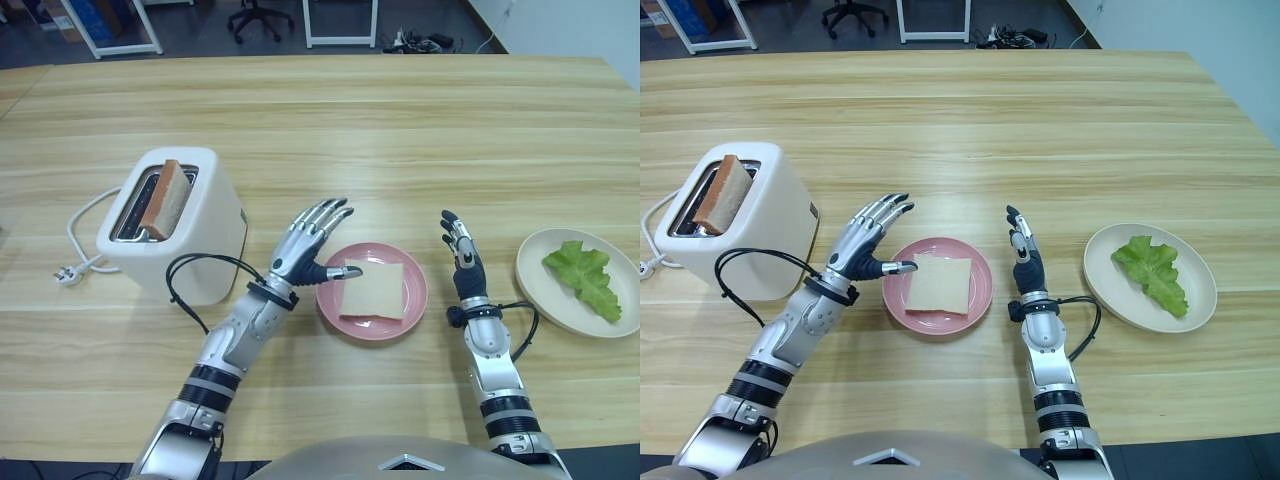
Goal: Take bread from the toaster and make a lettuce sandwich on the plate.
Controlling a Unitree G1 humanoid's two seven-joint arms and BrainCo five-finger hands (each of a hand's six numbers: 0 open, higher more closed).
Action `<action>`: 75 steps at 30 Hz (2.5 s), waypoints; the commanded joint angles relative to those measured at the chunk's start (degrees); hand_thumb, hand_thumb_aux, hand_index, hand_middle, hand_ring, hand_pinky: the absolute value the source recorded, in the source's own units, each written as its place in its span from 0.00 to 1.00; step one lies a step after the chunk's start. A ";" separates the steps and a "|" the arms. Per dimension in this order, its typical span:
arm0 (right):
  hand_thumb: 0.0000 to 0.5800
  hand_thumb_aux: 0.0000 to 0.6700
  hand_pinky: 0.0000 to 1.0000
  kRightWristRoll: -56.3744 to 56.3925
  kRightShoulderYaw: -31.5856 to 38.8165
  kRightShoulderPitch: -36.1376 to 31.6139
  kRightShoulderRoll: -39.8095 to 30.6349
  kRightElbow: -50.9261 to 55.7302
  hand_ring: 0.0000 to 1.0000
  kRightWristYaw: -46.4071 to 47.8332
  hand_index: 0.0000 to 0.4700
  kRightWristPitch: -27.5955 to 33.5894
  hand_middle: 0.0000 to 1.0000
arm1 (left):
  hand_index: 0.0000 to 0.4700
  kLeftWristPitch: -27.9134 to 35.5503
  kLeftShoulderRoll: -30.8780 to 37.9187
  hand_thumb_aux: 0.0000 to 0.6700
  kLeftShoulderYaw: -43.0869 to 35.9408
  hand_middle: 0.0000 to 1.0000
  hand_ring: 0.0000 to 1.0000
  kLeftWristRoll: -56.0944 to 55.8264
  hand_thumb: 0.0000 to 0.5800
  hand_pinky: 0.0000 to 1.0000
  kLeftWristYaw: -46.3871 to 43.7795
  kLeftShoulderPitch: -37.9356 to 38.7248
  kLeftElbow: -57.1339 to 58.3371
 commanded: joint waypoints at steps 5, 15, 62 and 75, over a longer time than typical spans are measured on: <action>0.00 0.00 0.00 -6.95 -5.01 1.62 -5.30 -12.98 0.00 -4.54 0.00 -1.27 0.00 | 0.00 1.87 -0.70 0.00 5.98 0.00 0.00 -5.02 0.00 0.00 7.40 5.06 -10.77; 0.00 0.00 0.00 -45.93 -26.76 4.02 -28.02 -23.10 0.00 -22.32 0.00 7.49 0.00 | 0.00 -4.22 -7.99 0.00 6.67 0.00 0.00 -24.24 0.00 0.00 4.70 7.63 3.17; 0.79 0.55 0.00 -41.18 12.65 -8.32 -42.48 38.94 0.00 -32.77 0.55 10.66 0.00 | 0.00 -3.83 -8.56 0.00 6.59 0.00 0.00 -22.07 0.00 0.00 4.74 9.73 2.77; 0.81 0.57 0.00 -41.17 15.43 -11.87 -45.59 43.17 0.00 -35.26 0.57 15.87 0.00 | 0.00 -3.56 -8.57 0.00 6.65 0.00 0.00 -21.67 0.00 0.00 4.43 10.68 1.51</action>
